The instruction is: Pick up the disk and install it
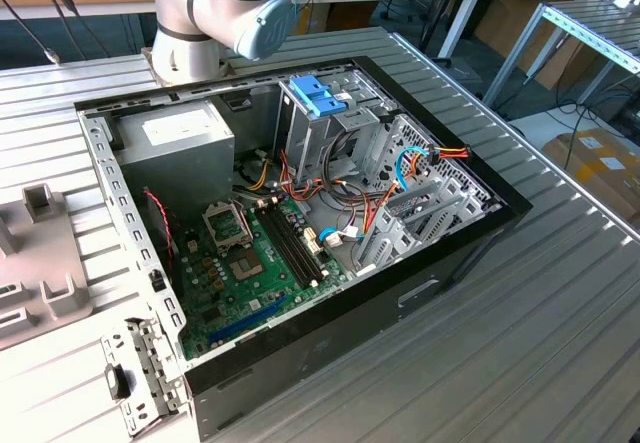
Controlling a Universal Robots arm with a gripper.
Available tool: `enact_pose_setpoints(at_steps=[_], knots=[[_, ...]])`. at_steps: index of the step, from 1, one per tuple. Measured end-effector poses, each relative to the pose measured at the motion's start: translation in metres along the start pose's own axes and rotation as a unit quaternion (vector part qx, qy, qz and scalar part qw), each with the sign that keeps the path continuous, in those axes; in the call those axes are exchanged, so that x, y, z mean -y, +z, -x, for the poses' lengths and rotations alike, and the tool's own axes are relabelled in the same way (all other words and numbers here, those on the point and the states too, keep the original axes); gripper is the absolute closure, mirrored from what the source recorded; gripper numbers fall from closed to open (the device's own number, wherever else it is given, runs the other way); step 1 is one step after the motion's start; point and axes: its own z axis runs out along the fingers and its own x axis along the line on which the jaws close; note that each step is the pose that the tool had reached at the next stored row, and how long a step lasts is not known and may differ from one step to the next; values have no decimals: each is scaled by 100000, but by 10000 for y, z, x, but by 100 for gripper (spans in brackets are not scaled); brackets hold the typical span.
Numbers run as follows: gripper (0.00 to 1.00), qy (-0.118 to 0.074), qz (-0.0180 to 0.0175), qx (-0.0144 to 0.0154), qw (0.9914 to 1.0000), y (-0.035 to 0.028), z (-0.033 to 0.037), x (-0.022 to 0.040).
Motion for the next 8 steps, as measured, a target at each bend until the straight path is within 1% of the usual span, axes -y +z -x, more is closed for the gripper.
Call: enact_pose_setpoints(at_steps=[8], knots=[[63, 0, 1, 0, 100000, 0, -16, 0]])
